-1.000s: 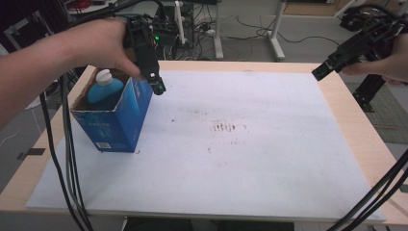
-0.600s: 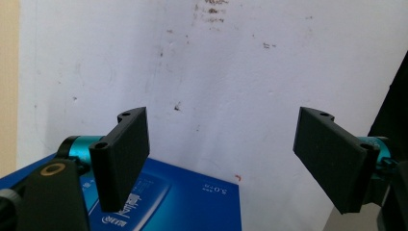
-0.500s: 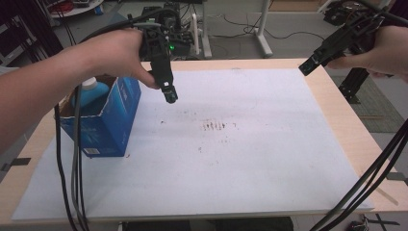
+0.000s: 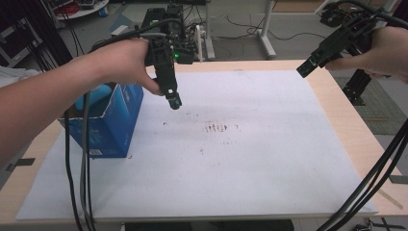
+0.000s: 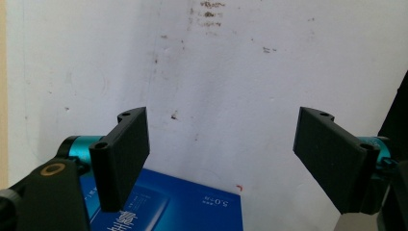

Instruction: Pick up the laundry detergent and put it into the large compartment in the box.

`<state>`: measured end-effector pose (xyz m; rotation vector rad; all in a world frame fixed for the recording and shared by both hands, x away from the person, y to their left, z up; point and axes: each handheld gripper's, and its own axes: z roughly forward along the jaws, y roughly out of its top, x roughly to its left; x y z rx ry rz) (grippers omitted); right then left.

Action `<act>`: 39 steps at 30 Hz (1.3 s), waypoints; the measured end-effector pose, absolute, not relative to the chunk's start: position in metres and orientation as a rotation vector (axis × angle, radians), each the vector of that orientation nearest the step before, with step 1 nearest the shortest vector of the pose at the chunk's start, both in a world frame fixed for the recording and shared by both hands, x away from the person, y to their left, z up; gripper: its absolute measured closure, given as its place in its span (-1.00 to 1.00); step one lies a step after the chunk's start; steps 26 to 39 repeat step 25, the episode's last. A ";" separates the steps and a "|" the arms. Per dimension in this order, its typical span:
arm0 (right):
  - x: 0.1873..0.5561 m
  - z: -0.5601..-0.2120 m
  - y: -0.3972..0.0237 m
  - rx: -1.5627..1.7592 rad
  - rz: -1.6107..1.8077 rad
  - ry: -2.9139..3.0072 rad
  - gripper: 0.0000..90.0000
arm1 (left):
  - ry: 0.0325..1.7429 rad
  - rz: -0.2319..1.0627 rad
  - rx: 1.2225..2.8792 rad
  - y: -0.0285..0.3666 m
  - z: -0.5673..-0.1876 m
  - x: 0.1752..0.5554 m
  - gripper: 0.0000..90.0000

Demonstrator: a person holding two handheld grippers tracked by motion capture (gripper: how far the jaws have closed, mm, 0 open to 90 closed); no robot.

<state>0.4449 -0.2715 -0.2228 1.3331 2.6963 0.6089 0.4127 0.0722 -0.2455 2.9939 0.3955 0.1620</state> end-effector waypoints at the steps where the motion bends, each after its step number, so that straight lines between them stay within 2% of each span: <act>1: 0.445 -0.223 -0.272 1.333 0.609 2.696 -0.58 | 0.389 0.161 2.995 0.072 -0.246 0.413 -0.55; 39: 0.445 -0.222 -0.270 1.326 0.609 2.700 -0.58 | 0.403 0.162 2.996 0.074 -0.244 0.412 -0.55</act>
